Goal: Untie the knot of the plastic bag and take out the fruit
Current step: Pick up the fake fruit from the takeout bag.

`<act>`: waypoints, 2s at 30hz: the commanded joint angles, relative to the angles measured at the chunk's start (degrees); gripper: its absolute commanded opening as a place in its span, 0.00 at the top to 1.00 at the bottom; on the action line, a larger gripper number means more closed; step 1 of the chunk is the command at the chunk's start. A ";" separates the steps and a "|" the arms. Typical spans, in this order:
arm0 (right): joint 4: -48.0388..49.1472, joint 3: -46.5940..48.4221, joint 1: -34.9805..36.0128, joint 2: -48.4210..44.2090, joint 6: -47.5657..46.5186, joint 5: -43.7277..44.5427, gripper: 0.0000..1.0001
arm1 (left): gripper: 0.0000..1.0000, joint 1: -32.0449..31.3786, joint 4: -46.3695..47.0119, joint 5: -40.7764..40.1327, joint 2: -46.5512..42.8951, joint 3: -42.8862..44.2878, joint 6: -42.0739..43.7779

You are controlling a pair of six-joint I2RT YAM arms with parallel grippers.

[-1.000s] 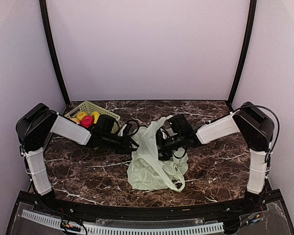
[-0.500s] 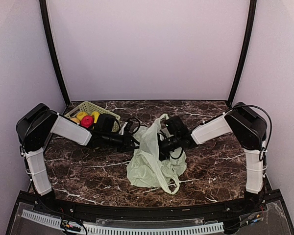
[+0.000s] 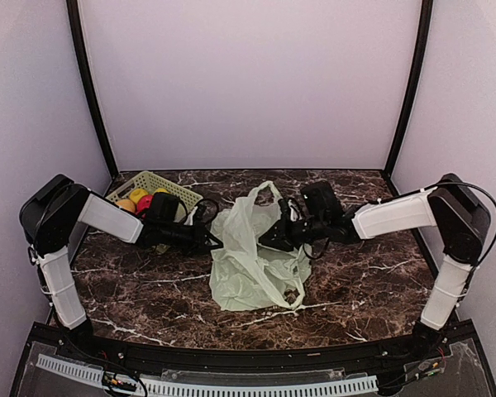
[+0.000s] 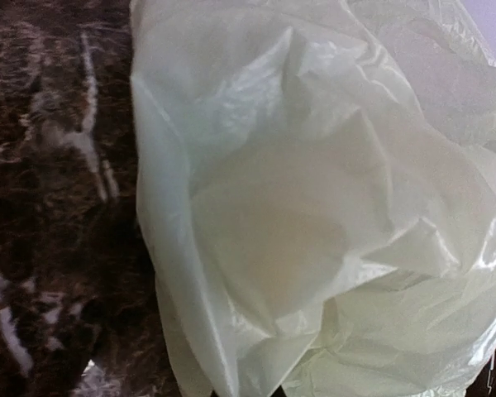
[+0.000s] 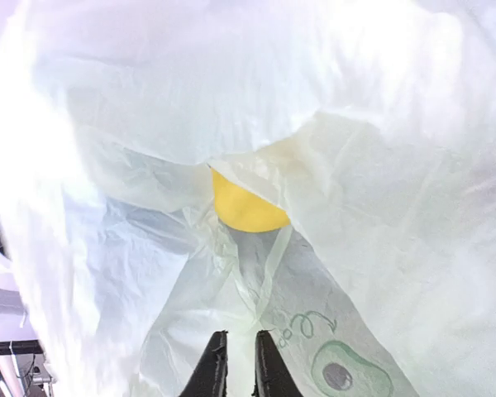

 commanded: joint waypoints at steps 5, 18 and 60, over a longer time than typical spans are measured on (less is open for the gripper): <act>0.64 -4.71 -2.67 -5.43 -1.23 3.40 0.91 | 0.99 2.62 -4.78 -0.85 -1.26 -0.49 2.71; -8.95 3.72 4.75 -4.55 -13.75 1.11 0.81 | 0.99 2.77 -11.35 1.07 4.08 7.32 8.10; -20.09 16.18 5.00 6.51 -14.76 11.01 0.60 | 0.99 0.75 -16.69 8.74 12.01 17.72 15.95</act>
